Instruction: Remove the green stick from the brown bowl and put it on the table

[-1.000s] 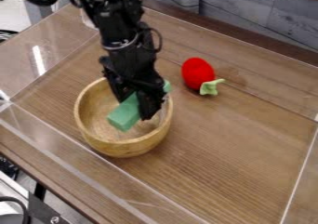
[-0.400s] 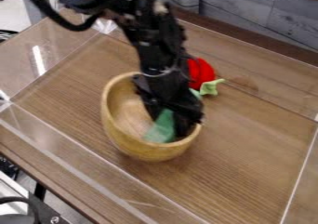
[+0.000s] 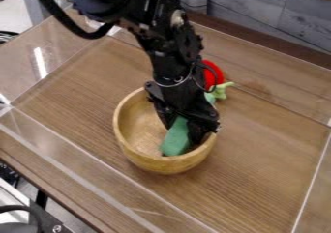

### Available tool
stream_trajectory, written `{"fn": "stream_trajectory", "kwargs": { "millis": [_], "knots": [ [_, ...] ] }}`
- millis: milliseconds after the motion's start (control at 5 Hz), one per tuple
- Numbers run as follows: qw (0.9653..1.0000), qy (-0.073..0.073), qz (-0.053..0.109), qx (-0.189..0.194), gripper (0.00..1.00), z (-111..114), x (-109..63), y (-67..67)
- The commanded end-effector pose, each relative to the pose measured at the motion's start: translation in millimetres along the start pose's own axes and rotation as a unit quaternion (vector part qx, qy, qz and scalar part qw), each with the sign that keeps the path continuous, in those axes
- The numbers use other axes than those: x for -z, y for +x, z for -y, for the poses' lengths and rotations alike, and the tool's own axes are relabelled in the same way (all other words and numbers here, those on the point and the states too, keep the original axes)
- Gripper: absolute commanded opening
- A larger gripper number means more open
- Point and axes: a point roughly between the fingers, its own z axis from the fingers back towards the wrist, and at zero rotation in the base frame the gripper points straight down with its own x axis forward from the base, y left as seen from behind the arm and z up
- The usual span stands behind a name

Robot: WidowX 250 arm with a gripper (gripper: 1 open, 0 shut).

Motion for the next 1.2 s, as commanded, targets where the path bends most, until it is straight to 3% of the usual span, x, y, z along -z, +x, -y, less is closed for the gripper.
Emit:
{"fn": "stream_trajectory", "kwargs": {
  "millis": [0, 400, 1000],
  "knots": [
    [0.9997, -0.005, -0.017, 0.018, 0.0, -10.6, -5.2, -9.9],
    [0.9978, -0.014, -0.024, 0.06, 0.0, -5.8, 11.2, -16.3],
    [0.9973, -0.022, -0.021, 0.066, 0.0, 3.1, -2.5, 0.8]
  ]
}}
